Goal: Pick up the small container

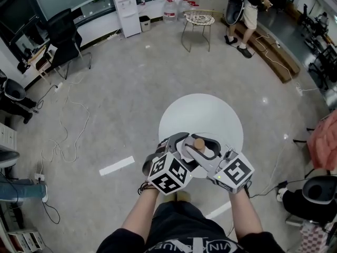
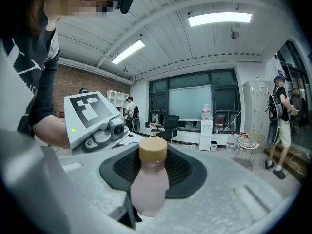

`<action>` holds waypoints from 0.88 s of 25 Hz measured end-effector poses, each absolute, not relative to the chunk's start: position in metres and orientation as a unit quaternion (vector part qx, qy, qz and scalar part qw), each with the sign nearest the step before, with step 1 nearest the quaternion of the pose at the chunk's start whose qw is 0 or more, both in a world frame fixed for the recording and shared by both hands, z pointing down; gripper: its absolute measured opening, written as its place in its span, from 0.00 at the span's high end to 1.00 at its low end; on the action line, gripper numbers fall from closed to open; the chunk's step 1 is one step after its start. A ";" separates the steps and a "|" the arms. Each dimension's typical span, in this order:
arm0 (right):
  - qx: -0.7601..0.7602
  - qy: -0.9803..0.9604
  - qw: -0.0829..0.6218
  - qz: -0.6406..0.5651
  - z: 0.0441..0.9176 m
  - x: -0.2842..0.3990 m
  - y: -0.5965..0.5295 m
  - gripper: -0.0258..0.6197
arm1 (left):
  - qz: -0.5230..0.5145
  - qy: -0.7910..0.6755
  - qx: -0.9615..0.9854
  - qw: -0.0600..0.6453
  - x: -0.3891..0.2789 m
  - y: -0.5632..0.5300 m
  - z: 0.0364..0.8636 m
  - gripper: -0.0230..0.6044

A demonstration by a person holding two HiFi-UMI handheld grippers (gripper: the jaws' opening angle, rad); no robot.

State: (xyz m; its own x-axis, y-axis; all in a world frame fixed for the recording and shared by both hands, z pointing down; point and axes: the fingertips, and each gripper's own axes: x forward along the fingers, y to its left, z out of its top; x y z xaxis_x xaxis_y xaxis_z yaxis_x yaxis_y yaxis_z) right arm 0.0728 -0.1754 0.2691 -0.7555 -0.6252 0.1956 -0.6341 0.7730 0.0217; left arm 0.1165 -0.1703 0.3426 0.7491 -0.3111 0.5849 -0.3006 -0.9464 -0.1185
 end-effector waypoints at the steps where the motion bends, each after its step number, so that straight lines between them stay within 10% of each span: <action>1: 0.336 -0.937 0.096 0.023 0.266 0.074 -0.175 0.77 | -0.314 0.164 -0.935 0.009 0.118 -0.170 0.340 0.39; 22: 0.324 -0.942 0.088 0.001 0.224 0.073 -0.170 0.77 | -0.297 0.180 -0.938 0.028 0.117 -0.169 0.296 0.39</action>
